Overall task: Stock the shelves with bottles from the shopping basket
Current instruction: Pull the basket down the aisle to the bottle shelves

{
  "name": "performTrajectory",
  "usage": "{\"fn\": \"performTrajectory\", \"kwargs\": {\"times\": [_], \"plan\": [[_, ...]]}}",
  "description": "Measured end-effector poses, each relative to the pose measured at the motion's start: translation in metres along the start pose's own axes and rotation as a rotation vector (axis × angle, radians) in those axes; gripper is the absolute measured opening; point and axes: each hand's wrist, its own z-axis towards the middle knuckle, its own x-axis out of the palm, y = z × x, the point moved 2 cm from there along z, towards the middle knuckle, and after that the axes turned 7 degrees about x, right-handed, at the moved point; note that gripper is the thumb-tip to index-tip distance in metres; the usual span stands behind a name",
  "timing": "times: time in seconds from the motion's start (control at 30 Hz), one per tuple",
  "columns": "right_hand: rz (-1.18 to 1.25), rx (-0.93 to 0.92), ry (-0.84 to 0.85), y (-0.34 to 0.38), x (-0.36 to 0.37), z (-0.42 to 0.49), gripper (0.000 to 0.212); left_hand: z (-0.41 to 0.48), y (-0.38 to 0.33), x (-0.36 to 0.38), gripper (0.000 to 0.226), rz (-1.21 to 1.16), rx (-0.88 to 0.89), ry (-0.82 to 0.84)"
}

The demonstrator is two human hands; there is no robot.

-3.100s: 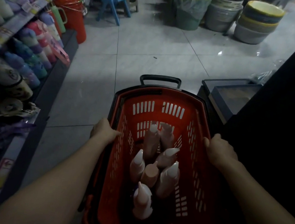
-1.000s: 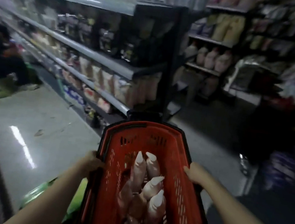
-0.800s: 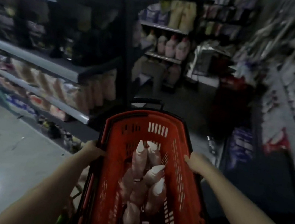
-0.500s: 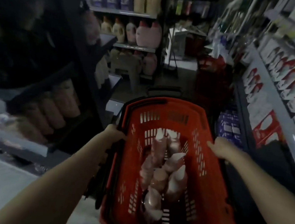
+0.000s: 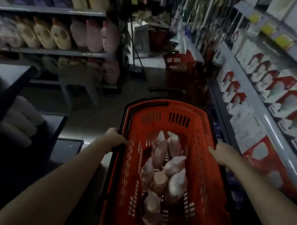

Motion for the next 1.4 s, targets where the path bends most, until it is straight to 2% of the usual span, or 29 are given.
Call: {"fn": "performTrajectory", "kwargs": {"times": [0.37,0.57,0.73,0.87,1.13,1.27,1.37,1.4], "plan": [[-0.115,-0.112,0.047,0.178,-0.096,0.234,0.046,0.213,-0.087,-0.061,0.051,-0.110,-0.074,-0.121],[-0.236,-0.246,0.054,0.305,-0.138,0.341,0.042,0.317,-0.131,-0.131,0.048,-0.170,-0.107,-0.204],[-0.308,-0.346,0.058,0.422,-0.165,0.419,0.042,0.399,-0.162,-0.202,0.055,-0.224,-0.139,-0.293],[-0.287,-0.406,0.087,0.504,-0.177,0.465,0.047,0.440,-0.178,-0.250,0.054,-0.269,-0.146,-0.410],[-0.373,-0.730,0.101,0.689,-0.184,0.537,0.040,0.497,-0.181,-0.338,0.049,-0.412,-0.220,-0.653],[-0.464,-0.871,0.113,0.779,-0.172,0.548,0.044,0.514,-0.162,-0.381,0.065,-0.486,-0.297,-0.819],[-0.515,-0.958,0.138,0.842,-0.157,0.545,0.047,0.516,-0.154,-0.403,0.047,-0.573,-0.336,-0.924],[-0.537,-0.988,0.140,0.863,-0.150,0.544,0.047,0.516,-0.148,-0.411,0.048,-0.597,-0.345,-0.964]]}}
